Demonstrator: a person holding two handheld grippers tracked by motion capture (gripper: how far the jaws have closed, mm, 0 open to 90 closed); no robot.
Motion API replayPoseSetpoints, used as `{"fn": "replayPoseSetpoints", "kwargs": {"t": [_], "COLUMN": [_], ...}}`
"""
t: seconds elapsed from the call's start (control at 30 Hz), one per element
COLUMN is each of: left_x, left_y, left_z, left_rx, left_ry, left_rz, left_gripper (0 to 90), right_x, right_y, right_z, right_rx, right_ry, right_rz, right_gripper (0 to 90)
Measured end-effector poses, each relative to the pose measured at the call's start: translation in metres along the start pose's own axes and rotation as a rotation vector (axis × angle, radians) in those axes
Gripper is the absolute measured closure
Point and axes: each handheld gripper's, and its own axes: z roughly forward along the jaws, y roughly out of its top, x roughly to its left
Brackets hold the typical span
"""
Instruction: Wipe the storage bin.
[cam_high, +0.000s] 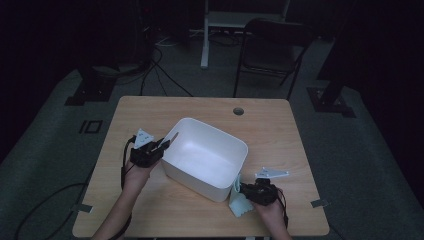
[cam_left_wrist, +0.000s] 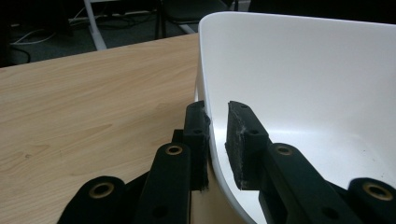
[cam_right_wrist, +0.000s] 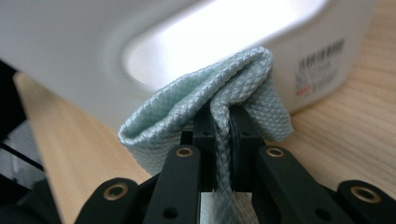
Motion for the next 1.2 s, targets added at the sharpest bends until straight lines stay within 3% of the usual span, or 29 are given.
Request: {"fn": "replayPoseSetpoints", "kwargs": {"t": [0.17, 0.27, 0.5, 0.63, 0.8, 1.2], "left_x": [-0.001, -0.001, -0.002, -0.002, -0.002, -0.003], "left_y": [0.0, -0.001, -0.001, -0.001, 0.0, 0.0], "left_z": [0.0, 0.0, 0.001, 0.001, 0.001, 0.002], "left_rx": [-0.002, -0.008, -0.008, -0.008, -0.005, 0.001], "left_ry": [0.01, 0.016, 0.028, 0.03, 0.027, 0.022], "left_rz": [-0.004, -0.019, -0.021, -0.022, -0.021, -0.005], "left_gripper": [78.4, 78.7, 79.7, 79.8, 79.8, 79.2], "right_x": [-0.009, -0.006, 0.023, 0.042, 0.057, 0.038], "right_y": [-0.005, -0.004, 0.005, 0.008, 0.01, 0.005], "right_z": [0.009, 0.006, -0.03, -0.045, -0.042, -0.025], "right_rx": [0.035, 0.029, -0.063, -0.124, -0.142, -0.083], "right_ry": [-0.001, 0.001, 0.022, 0.058, 0.057, 0.055], "right_rz": [0.033, 0.031, -0.02, -0.05, -0.083, -0.031], "right_gripper": [83.7, 83.7, 83.6, 83.7, 83.6, 83.5]}}
